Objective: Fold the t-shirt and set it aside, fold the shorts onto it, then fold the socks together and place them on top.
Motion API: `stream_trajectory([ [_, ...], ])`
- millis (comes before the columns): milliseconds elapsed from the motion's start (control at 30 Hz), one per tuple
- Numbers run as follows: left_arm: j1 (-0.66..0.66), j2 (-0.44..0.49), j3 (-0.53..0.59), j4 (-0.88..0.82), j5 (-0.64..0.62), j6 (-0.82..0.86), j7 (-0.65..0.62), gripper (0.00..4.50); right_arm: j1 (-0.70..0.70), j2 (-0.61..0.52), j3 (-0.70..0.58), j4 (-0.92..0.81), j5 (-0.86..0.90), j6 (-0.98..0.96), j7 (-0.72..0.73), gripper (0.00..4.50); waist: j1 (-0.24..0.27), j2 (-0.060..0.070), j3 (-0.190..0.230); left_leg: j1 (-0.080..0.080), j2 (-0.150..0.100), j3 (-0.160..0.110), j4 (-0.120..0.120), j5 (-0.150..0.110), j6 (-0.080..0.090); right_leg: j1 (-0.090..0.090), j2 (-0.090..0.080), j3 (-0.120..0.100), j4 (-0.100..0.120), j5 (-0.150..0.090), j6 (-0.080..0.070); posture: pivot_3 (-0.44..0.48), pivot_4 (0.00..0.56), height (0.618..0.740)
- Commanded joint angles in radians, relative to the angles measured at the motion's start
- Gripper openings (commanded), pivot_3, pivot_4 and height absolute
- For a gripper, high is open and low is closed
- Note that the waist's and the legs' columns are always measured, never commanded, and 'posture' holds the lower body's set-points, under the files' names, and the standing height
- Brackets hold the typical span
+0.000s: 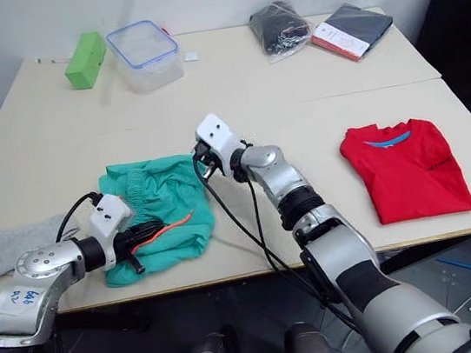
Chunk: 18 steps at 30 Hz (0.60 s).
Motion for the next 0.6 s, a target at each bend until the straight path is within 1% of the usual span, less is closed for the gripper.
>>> stream_trajectory([
  [33, -0.046, 0.005, 0.094, -0.051, -0.093, 0.003, -0.043, 0.0, 0.076, -0.083, -0.037, -0.297, 0.141, 0.308, 0.152, 0.03, 0.007, 0.0, 0.0, 0.0, 0.0, 0.0, 0.0, 0.0, 0.0, 0.0, 0.0, 0.0, 0.0, 0.0, 0.0, 0.0, 0.15, 0.74],
  [67, -0.059, 0.01, 0.103, -0.046, -0.103, 0.002, -0.051, 0.0, 0.099, -0.106, -0.038, -0.362, 0.173, 0.405, 0.177, 0.03, 0.012, 0.0, 0.0, -0.001, 0.0, 0.0, 0.0, 0.0, 0.0, 0.0, 0.0, 0.0, -0.001, 0.0, 0.0, 0.0, 0.15, 0.74],
  [100, -0.073, 0.015, 0.117, -0.037, -0.12, 0.002, -0.064, 0.0, 0.126, -0.133, -0.042, -0.428, 0.215, 0.527, 0.196, 0.19, 0.014, 0.0, 0.0, -0.002, -0.001, -0.002, 0.0, 0.0, 0.0, 0.001, 0.0, 0.0, -0.001, 0.0, 0.0, 0.0, 0.15, 0.74],
  [167, -0.081, 0.021, 0.135, -0.029, -0.147, 0.004, -0.089, 0.0, 0.159, -0.163, -0.038, -0.511, 0.271, 0.684, 0.213, 0.58, 0.015, 0.0, 0.0, -0.002, -0.001, -0.002, 0.0, 0.0, 0.001, 0.001, 0.0, 0.0, -0.002, 0.0, 0.0, 0.0, 0.15, 0.74],
  [267, -0.068, 0.04, 0.158, -0.04, -0.185, 0.002, -0.137, 0.56, 0.194, -0.179, -0.007, -0.557, 0.3, 0.799, 0.222, 1.61, 0.007, 0.0, 0.0, -0.002, -0.001, -0.001, 0.0, 0.0, 0.001, 0.001, 0.0, 0.001, -0.002, 0.0, 0.0, 0.0, 0.15, 0.74],
  [367, -0.051, 0.061, 0.181, -0.058, -0.217, 0.012, -0.169, 1.49, 0.2, -0.158, 0.009, -0.523, 0.307, 0.843, 0.211, 2.65, 0.001, 0.0, 0.0, -0.001, 0.0, 0.0, -0.001, 0.0, 0.0, -0.001, 0.001, 0.001, -0.001, 0.0, 0.0, 0.0, 0.15, 0.74],
  [400, -0.043, 0.069, 0.19, -0.066, -0.225, 0.015, -0.175, 1.84, 0.195, -0.14, 0.004, -0.496, 0.308, 0.839, 0.202, 3.07, 0.001, 0.0, 0.0, -0.001, 0.0, 0.0, -0.001, 0.0, 0.0, -0.001, 0.001, 0.001, -0.001, 0.0, 0.0, 0.0, 0.15, 0.74],
  [533, -0.011, 0.098, 0.23, -0.084, -0.24, 0.015, -0.182, 3.12, 0.168, -0.045, -0.023, -0.364, 0.307, 0.788, 0.155, 4.48, 0.001, 0.0, 0.0, -0.001, 0.0, 0.0, -0.001, 0.0, 0.0, -0.001, 0.001, 0.002, -0.001, 0.0, 0.0, 0.0, 0.15, 0.74],
  [600, 0.007, 0.112, 0.258, -0.094, -0.247, 0.017, -0.18, 3.71, 0.149, 0.005, -0.034, -0.299, 0.303, 0.761, 0.133, 4.5, 0.001, 0.0, 0.0, 0.0, 0.0, 0.0, -0.001, 0.0, 0.0, 0.0, 0.001, 0.002, -0.001, 0.0, 0.0, 0.0, 0.15, 0.74],
])
